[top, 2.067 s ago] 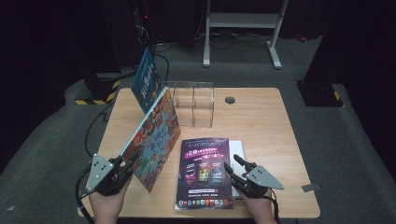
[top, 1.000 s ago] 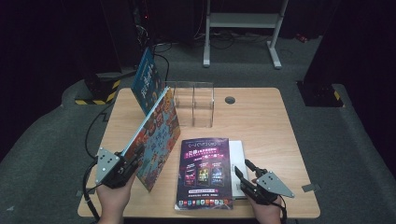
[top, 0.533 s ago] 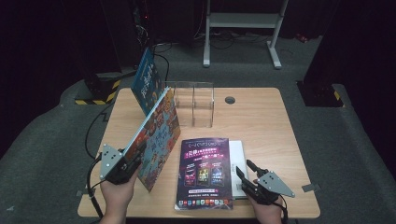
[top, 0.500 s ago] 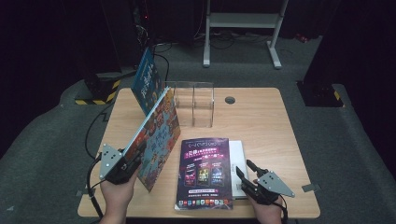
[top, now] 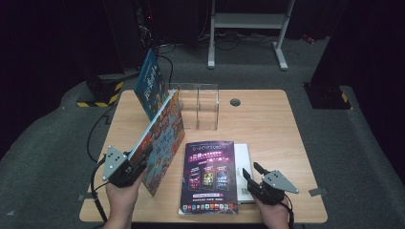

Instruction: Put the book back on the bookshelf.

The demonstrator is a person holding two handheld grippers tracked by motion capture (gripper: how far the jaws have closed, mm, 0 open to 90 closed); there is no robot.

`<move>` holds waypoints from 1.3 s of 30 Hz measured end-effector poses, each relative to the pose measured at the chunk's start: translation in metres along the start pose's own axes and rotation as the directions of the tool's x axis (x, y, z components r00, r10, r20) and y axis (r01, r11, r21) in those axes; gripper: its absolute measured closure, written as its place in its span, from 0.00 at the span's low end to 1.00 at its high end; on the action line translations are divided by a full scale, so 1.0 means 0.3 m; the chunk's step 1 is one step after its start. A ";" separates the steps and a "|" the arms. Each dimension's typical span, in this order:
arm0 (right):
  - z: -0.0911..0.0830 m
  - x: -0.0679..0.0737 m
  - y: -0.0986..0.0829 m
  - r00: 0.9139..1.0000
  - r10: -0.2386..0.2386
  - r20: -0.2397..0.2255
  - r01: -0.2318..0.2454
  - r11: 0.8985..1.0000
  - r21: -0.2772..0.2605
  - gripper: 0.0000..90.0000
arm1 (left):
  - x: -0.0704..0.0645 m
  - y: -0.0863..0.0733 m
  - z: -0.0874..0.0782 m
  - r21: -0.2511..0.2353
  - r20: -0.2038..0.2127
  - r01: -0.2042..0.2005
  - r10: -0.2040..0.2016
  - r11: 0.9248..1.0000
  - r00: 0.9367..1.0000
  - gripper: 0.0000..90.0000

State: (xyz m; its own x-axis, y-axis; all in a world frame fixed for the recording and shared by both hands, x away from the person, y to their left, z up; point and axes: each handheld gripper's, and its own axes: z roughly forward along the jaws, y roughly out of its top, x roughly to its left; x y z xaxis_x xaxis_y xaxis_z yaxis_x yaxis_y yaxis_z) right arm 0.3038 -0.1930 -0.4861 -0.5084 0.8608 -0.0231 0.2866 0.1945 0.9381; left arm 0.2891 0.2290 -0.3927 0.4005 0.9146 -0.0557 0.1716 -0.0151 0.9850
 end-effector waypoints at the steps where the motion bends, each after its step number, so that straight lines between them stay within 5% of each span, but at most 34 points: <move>1: 0.005 -0.006 0.002 1.000 0.002 -0.001 -0.002 1.000 0.003 0.55 | -0.001 -0.001 0.000 -0.002 0.000 -0.001 0.001 1.000 1.000 0.85; 5: 0.011 -0.049 0.014 1.000 0.001 0.007 -0.001 0.999 0.038 0.53 | -0.006 -0.003 0.000 -0.008 0.000 -0.016 0.016 1.000 1.000 0.85; 13: 0.006 -0.150 -0.007 0.994 -0.024 0.103 0.013 0.994 0.107 0.51 | -0.014 -0.009 0.002 -0.024 -0.014 -0.020 0.020 1.000 1.000 0.86; 22: -0.033 -0.199 -0.058 0.988 0.019 0.151 -0.036 0.993 0.110 0.51 | -0.020 -0.016 -0.001 -0.037 -0.033 -0.029 0.028 0.999 0.999 0.87; 34: -0.039 -0.202 -0.077 0.994 0.017 0.108 -0.029 0.994 0.105 0.51 | -0.032 -0.015 -0.005 -0.030 -0.040 -0.047 0.046 0.998 0.998 0.88; 39: -0.035 -0.215 -0.088 0.994 0.025 0.102 -0.038 0.992 0.121 0.51 | -0.021 -0.014 -0.007 -0.028 -0.047 -0.024 0.023 0.999 0.999 0.88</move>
State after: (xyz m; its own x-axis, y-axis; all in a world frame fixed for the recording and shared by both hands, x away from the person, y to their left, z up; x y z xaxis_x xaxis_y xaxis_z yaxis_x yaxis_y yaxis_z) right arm 0.3205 -0.2585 -0.5056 -0.4155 0.9089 -0.0347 0.4016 0.2175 0.8896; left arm 0.2839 0.2240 -0.3963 0.3618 0.9319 -0.0257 0.1367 -0.0258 0.9903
